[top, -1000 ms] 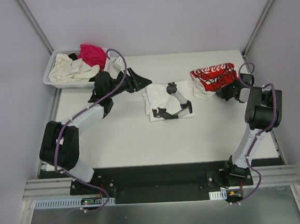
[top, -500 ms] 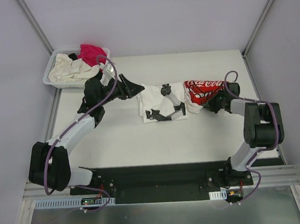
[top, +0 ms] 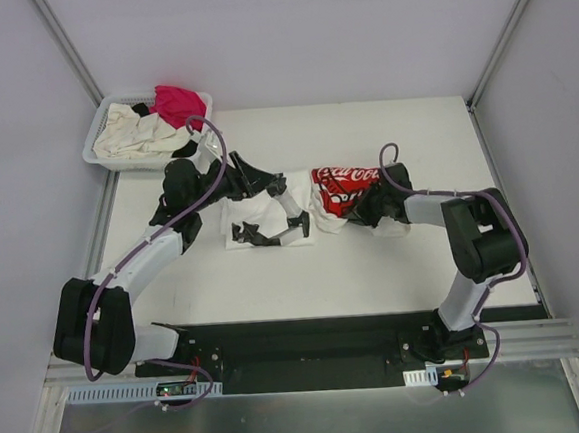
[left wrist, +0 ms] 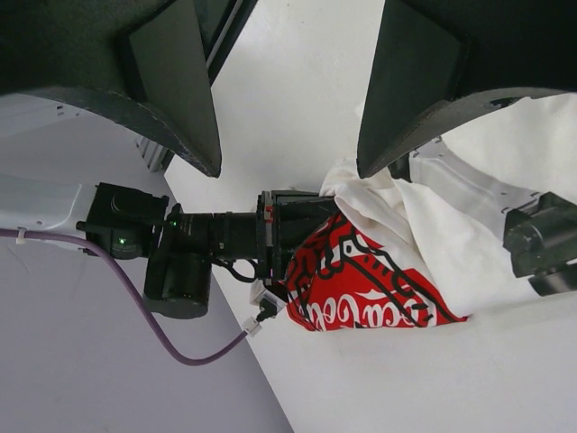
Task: Fold and stack the t-shirts
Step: Put the neatly folded tshirt into the corner of the board with both arms
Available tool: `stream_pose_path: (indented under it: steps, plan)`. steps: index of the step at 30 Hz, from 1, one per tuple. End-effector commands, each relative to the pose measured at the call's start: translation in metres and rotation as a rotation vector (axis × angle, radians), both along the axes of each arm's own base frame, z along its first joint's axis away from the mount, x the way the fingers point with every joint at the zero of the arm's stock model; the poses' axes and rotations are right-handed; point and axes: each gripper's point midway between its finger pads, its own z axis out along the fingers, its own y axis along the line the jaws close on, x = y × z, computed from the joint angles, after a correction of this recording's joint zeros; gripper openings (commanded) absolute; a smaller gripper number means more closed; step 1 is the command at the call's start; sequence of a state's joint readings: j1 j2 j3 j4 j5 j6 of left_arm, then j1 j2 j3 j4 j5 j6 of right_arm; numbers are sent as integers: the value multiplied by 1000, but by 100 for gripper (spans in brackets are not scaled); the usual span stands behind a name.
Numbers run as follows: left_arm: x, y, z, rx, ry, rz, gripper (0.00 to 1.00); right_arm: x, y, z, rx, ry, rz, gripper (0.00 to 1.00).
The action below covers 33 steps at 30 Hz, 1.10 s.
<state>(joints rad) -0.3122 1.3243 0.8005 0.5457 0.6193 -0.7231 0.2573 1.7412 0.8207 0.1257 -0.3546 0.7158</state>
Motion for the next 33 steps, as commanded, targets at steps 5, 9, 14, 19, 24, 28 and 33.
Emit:
stream_pose_path:
  steps: [5, 9, 14, 19, 24, 28, 33]
  plan:
    - [-7, 9, 12, 1, -85, 30, 61, -15, 36, -7, 21, 42, 88, 1]
    - [-7, 8, 10, -5, -83, 22, 61, -26, 29, -8, -1, 38, 91, 2]
    - [-8, 6, 8, -11, -82, 5, 61, -37, 16, 2, -11, 20, 83, 21]
    - [-1, 3, 1, 5, -64, -7, 62, -49, -7, 21, -55, 0, 82, 27]
    - [3, -4, 4, -33, -57, -49, 62, -50, -28, 43, -77, -60, 56, 30]
    - [3, -10, 4, -74, -19, -76, 62, -63, -26, 56, -39, -69, 63, 30]
    - [10, -16, 9, -83, -35, -95, 62, -55, -37, 81, -85, -171, 18, 28]
